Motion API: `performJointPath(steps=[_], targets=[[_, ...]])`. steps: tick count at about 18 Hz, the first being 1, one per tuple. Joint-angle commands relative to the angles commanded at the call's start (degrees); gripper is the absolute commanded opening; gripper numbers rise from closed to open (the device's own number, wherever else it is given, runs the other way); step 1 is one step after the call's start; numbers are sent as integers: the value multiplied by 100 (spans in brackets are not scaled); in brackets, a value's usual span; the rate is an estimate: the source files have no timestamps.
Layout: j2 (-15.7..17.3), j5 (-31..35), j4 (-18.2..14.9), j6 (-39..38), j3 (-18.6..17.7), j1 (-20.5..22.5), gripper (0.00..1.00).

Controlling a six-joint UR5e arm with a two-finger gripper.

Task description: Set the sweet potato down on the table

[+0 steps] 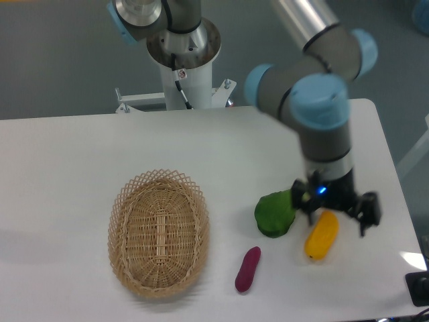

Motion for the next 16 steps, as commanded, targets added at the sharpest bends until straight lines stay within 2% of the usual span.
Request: performJointPath(steps=[5, 8, 11, 13, 16], targets=[[150, -193, -686, 1267, 44, 545, 100], [387, -448, -1450, 2549, 44, 1063, 100], [457, -544, -1881, 3439, 53, 1442, 100], [546, -799, -1997, 3756, 35, 1636, 100], [607, -862, -1997, 3793, -35, 1663, 100]])
